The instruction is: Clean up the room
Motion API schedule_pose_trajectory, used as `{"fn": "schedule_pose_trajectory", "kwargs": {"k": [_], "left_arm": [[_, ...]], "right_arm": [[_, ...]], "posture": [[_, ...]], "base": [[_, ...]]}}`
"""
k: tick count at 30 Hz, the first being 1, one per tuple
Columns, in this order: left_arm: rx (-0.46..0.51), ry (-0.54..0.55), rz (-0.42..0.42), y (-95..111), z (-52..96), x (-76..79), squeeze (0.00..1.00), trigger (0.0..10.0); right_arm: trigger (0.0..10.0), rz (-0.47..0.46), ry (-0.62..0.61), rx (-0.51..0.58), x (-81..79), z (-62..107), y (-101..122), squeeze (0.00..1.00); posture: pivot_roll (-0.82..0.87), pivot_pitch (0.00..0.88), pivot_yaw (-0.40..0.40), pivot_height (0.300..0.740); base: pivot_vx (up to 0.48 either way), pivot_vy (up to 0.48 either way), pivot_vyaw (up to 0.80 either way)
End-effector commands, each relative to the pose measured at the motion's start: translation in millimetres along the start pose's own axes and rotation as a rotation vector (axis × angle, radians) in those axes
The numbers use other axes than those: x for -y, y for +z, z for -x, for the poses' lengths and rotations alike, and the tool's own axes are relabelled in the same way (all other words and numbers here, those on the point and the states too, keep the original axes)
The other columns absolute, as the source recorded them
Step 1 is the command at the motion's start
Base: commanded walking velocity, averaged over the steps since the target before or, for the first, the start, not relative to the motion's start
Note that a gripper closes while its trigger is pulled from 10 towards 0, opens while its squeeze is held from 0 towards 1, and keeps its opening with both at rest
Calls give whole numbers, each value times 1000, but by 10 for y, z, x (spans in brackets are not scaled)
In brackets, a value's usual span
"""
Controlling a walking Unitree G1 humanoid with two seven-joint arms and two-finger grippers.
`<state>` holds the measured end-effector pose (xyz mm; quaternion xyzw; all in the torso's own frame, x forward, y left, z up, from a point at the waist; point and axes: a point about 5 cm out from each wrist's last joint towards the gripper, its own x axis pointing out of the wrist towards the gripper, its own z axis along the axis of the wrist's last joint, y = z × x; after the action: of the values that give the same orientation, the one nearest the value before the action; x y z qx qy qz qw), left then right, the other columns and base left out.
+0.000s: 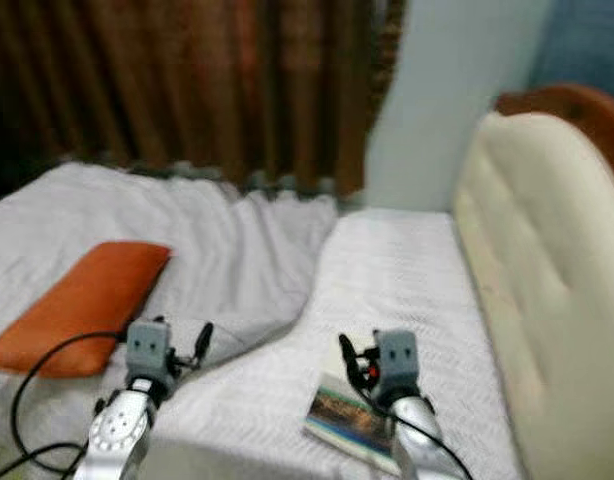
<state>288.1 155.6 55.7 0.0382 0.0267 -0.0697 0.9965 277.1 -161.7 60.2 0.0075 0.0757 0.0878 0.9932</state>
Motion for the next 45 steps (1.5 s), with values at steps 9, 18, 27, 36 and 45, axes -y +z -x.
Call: {"fn": "schedule_pose_trajectory", "kwargs": {"k": [9,18,27,36,45], "left_arm": [[-33,-33,16,0,-59,24,0,10000],[-71,54,14,-45,-21,-140,0,10000],[-51,79,27,12,-38,-139,0,10000],[-80,82,-67,-16,-25,-161,0,10000],[-53,97,-28,38,-36,-180,0,10000]], "right_arm": [[10000,26,0,-6,-30,12,-70,0],[10000,31,-55,-22,70,34,-119,0],[10000,13,17,-13,-2,-20,-96,0],[10000,22,34,-21,-23,-42,-116,0],[10000,25,59,-28,-56,-49,-141,0]], "posture": [[-42,0,-56,740],[-38,0,-54,740],[-18,0,-63,740],[-9,0,-68,740],[-5,0,-64,740]], "base": [[0,480,-513],[0,479,-89],[0,480,0],[0,320,183],[200,175,0]]}}
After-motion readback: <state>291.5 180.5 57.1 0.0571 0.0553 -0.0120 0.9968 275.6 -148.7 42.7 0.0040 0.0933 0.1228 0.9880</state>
